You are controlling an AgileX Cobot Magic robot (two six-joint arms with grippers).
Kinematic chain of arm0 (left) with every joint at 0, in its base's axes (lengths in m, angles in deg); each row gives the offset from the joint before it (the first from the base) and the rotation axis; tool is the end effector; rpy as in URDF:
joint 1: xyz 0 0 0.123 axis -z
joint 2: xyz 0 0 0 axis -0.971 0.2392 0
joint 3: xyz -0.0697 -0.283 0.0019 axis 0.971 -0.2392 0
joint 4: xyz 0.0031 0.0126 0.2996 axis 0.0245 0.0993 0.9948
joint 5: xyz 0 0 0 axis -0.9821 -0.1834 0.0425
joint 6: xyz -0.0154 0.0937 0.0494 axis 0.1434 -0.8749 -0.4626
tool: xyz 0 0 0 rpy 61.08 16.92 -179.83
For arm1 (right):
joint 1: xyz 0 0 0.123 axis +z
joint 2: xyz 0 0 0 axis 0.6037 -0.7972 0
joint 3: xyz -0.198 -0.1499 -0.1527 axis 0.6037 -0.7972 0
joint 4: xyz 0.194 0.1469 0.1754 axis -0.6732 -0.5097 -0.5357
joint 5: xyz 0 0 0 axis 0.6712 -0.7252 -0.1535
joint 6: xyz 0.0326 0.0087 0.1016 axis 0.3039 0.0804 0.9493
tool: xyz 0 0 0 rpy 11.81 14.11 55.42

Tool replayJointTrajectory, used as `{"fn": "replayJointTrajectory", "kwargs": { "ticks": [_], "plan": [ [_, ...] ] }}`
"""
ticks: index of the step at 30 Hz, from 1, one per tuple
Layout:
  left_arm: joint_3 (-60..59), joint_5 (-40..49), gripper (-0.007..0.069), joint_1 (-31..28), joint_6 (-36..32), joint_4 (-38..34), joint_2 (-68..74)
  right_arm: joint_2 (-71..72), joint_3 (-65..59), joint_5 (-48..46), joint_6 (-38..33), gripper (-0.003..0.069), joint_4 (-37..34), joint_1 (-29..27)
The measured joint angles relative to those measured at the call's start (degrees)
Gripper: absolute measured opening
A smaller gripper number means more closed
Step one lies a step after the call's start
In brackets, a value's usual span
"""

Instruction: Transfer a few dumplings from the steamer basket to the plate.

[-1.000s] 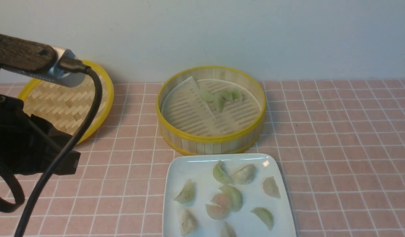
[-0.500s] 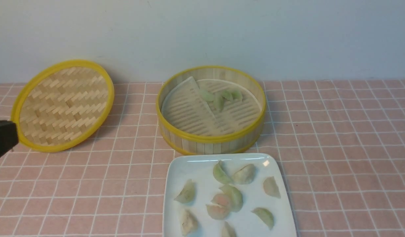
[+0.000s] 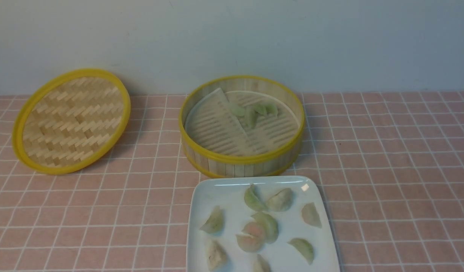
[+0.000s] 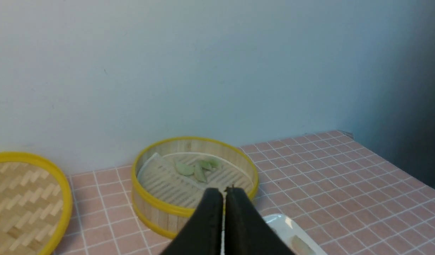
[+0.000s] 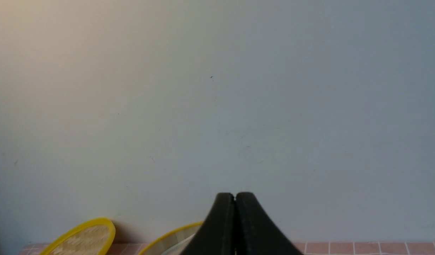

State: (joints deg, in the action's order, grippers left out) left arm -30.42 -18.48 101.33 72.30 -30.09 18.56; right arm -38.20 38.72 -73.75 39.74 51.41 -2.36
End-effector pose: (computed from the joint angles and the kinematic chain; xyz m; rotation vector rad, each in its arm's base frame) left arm 0.0566 -0.0337 0.3981 0.2851 1.6271 -0.4999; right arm 0.0639 -0.0018 0.3463 0.0275 1.4697 0.4259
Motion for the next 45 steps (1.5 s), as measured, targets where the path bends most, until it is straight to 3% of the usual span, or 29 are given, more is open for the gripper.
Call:
{"fn": "replayJointTrajectory", "kwargs": {
  "ticks": [9,16,19,26,45],
  "plan": [
    [-10.42,-8.81,-0.0006,-2.12,-4.21,6.40,-1.24,0.00,-0.20,0.00,0.00,-0.0015,0.14,0.00],
    [-32.26,-21.39,-0.0006,-17.72,-10.14,1.72,-10.70,0.00,-0.52,0.00,0.00,-0.0015,0.19,0.00],
    [-40.29,-23.68,-0.0006,-21.63,-10.92,1.12,-11.91,0.00,-0.52,0.08,0.00,-0.0015,0.19,0.00],
    [-43.19,-17.40,-0.0006,-22.25,-10.98,1.23,-11.91,0.00,-0.57,0.01,0.00,-0.0015,0.19,0.00],
    [-43.14,-16.89,-0.0006,-22.25,-10.98,1.23,-11.91,0.00,-0.57,0.01,0.00,-0.0015,0.19,0.00]
  ]
}}
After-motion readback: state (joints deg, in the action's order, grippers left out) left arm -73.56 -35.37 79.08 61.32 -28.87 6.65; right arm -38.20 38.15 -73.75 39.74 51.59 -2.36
